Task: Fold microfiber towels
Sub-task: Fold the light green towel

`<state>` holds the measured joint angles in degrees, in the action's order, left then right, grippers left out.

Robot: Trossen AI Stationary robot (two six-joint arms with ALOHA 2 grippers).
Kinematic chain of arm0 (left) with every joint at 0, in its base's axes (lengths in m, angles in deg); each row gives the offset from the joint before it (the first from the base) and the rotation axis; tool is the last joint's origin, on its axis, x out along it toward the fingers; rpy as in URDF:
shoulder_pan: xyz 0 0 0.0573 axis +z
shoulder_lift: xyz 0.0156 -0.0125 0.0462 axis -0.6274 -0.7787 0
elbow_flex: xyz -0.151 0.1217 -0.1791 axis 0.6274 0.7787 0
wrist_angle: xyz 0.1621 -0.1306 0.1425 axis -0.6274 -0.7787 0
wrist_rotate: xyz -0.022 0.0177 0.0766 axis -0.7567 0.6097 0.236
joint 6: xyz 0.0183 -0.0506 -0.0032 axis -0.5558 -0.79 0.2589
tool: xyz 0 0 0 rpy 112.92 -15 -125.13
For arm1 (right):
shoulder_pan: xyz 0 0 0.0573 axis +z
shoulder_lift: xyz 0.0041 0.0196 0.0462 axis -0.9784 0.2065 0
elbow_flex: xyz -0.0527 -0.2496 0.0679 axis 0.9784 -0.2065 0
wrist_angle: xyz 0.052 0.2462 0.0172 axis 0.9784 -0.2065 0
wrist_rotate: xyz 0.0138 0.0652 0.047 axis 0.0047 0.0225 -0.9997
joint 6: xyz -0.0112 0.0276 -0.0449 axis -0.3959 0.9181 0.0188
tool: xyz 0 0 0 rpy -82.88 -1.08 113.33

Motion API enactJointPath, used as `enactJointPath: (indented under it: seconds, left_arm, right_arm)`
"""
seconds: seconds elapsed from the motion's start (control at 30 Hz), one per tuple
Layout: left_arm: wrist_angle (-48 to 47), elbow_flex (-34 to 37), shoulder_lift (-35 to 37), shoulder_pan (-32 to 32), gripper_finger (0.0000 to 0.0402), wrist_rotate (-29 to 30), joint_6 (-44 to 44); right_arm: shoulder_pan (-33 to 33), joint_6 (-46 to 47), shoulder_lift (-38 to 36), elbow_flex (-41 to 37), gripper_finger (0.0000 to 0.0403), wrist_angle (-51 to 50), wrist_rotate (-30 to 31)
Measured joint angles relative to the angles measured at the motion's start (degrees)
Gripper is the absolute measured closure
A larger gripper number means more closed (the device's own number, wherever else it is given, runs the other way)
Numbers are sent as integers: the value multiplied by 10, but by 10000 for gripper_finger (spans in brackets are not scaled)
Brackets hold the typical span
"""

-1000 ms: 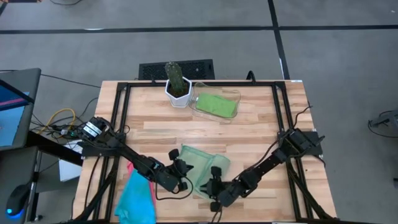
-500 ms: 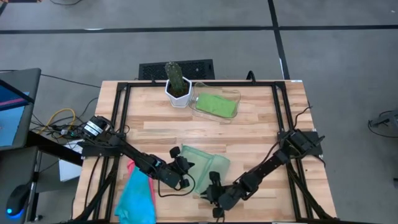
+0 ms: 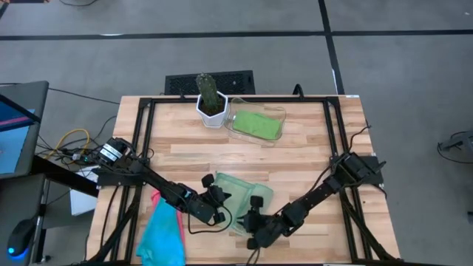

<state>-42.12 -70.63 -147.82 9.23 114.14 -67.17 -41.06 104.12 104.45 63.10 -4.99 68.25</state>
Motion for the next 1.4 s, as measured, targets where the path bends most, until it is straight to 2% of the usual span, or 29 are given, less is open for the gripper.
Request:
enactJointPath:
  seconds: [0.1, 0.47, 0.77, 1.07, 1.23, 1.3, 1.4]
  left_arm:
    - [0, 0, 0, 0, 401, 0, 0]
    - [3, 0, 0, 1, 401, 1, 5]
    - [4, 0, 0, 1, 401, 3, 5]
    - [4, 0, 0, 1, 401, 5, 5]
    - [13, 0, 0, 1, 401, 4, 9]
    - [37, -4, 0, -1, 401, -11, 29]
    - [91, -25, 0, -13, 401, -44, 93]
  right_arm:
    - [7, 1, 0, 0, 331, -2, -29]
    - [19, 17, 36, 1, 332, 21, -72]
    - [35, 14, 37, 4, 332, 25, -75]
    - [58, -51, 37, 34, 332, 26, -80]
    - [62, -52, 37, 39, 332, 21, -76]
    - [65, -36, 37, 39, 332, 19, -60]
    - [82, -22, 37, 39, 332, 20, 34]
